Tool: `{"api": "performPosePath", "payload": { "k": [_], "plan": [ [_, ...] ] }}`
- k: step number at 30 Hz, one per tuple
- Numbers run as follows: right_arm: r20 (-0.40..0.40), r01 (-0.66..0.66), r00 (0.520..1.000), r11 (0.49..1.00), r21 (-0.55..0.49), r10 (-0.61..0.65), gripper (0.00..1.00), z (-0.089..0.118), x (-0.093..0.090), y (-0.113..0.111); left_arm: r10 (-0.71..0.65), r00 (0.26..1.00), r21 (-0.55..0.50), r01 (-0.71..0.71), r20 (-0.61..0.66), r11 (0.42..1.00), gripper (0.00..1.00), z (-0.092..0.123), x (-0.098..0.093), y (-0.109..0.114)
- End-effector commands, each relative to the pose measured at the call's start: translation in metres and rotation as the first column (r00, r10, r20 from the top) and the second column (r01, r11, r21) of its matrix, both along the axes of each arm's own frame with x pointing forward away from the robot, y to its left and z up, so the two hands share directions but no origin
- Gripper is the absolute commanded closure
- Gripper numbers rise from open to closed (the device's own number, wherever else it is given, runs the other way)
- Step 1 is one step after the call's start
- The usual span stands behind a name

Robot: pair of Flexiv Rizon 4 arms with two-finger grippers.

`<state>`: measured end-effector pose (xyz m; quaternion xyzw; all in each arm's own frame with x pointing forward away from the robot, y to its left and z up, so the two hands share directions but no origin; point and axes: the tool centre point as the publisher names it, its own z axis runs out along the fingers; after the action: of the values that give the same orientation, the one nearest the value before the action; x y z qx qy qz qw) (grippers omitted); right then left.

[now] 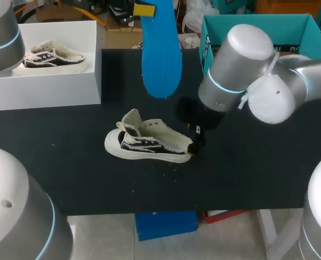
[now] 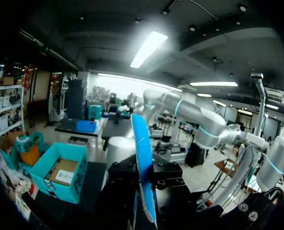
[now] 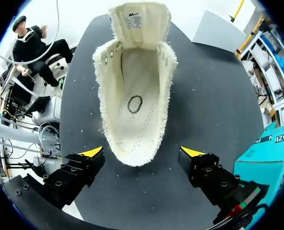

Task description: Take the shoe out of the shoebox, open the shoe tongue, remove and reinsert the insole, then place the shoe into the shoebox

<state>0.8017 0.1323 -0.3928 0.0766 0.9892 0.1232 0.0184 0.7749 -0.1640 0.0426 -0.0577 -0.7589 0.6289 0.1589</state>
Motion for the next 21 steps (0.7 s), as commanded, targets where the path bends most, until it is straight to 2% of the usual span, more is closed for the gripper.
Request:
{"api": "performPosePath", "payload": {
  "k": [1,7,21],
  "plan": [
    [-0.071,-0.008,0.997,0.853,-0.522,-0.034,0.0,0.004,-0.002,0.005,0.0,1.0,0.002,0.0,0.001,1.0,1.0,0.0,0.0,-0.001],
    [-0.063,-0.059,0.997,0.9,-0.433,0.036,0.0,-0.005,0.004,0.015,0.0,1.0,0.002,0.0,0.001,1.0,1.0,0.0,0.0,-0.001],
    [-0.067,-0.076,0.996,0.902,-0.425,0.052,0.0,-0.012,0.01,0.027,0.0,1.0,0.002,0.0,0.001,1.0,1.0,0.0,0.0,-0.001]
  ]
}}
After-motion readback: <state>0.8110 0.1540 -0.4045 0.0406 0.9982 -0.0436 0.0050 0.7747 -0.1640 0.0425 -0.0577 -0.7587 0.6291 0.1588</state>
